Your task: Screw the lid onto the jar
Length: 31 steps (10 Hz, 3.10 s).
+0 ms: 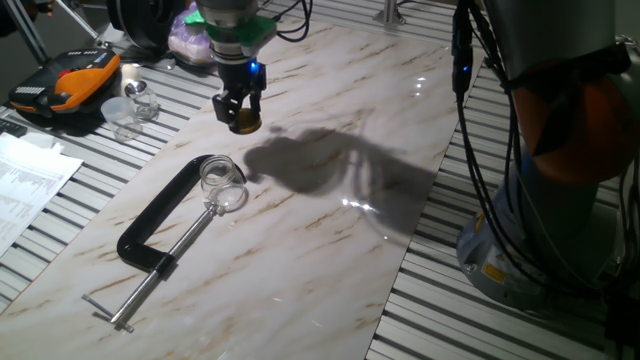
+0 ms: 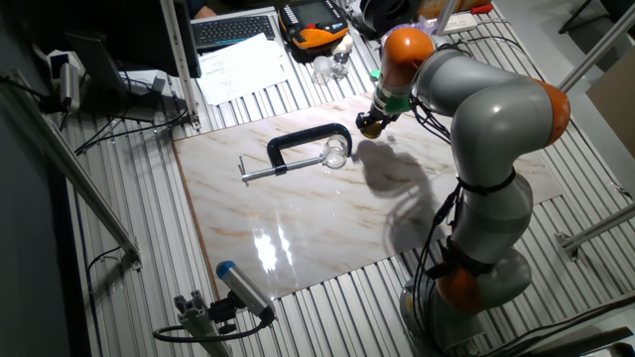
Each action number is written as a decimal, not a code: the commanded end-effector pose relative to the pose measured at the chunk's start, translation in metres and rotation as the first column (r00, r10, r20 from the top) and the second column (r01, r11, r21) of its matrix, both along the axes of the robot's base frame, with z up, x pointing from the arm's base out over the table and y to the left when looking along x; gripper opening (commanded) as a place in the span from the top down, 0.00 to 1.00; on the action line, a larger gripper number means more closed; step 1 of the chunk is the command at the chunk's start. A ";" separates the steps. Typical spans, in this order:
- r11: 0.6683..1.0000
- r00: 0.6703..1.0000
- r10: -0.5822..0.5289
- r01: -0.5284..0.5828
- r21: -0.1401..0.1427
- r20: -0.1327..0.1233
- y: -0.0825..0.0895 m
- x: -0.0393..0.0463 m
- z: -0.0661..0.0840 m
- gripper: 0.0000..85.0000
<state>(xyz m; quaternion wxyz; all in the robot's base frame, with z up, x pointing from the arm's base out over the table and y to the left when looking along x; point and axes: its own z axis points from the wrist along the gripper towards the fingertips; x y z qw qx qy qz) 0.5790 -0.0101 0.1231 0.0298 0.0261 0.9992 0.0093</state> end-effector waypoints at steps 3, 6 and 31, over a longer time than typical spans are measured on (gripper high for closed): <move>1.000 1.000 -0.001 0.001 -0.009 0.002 0.002 0.0015 0.005 1.00; 1.000 1.000 0.004 -0.004 -0.009 0.000 0.001 0.0030 0.006 1.00; 0.998 0.999 -0.044 0.045 0.036 -0.023 0.020 0.0073 0.009 1.00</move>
